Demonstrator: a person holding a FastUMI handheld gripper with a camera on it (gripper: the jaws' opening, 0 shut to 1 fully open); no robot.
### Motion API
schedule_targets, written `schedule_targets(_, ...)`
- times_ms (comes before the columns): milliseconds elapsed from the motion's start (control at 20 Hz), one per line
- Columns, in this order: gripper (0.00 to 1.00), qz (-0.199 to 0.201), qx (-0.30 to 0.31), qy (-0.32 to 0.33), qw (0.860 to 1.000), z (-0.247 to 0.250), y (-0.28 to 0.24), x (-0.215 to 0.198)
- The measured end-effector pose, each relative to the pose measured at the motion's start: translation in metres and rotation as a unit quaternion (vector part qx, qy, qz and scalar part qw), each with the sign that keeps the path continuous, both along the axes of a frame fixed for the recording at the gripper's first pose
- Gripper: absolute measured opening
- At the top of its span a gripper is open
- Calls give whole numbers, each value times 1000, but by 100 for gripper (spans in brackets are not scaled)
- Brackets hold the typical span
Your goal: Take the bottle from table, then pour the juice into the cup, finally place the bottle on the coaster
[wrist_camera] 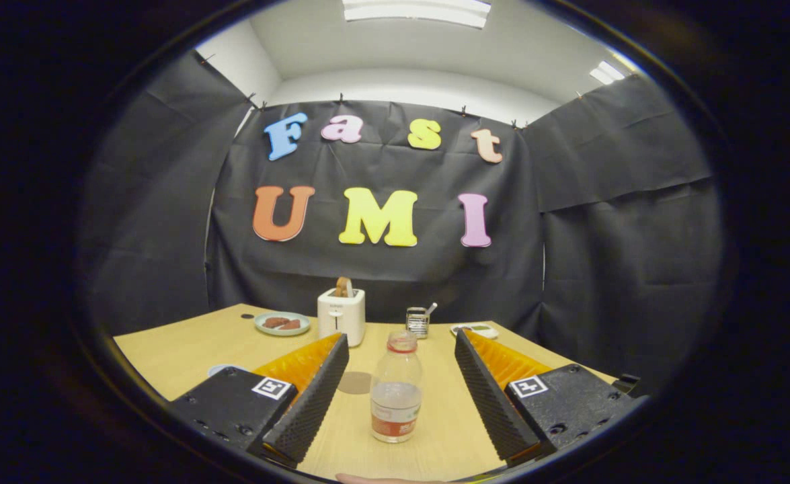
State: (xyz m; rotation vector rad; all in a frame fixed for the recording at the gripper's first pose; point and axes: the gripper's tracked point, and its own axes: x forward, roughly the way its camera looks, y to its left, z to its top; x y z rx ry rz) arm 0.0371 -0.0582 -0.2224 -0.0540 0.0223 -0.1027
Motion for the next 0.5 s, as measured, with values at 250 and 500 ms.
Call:
schedule_targets(250,100,2,-1,6,1000,-33,5,12)
schedule_targets(500,100,-12,22,24,999,-64,-7,27)
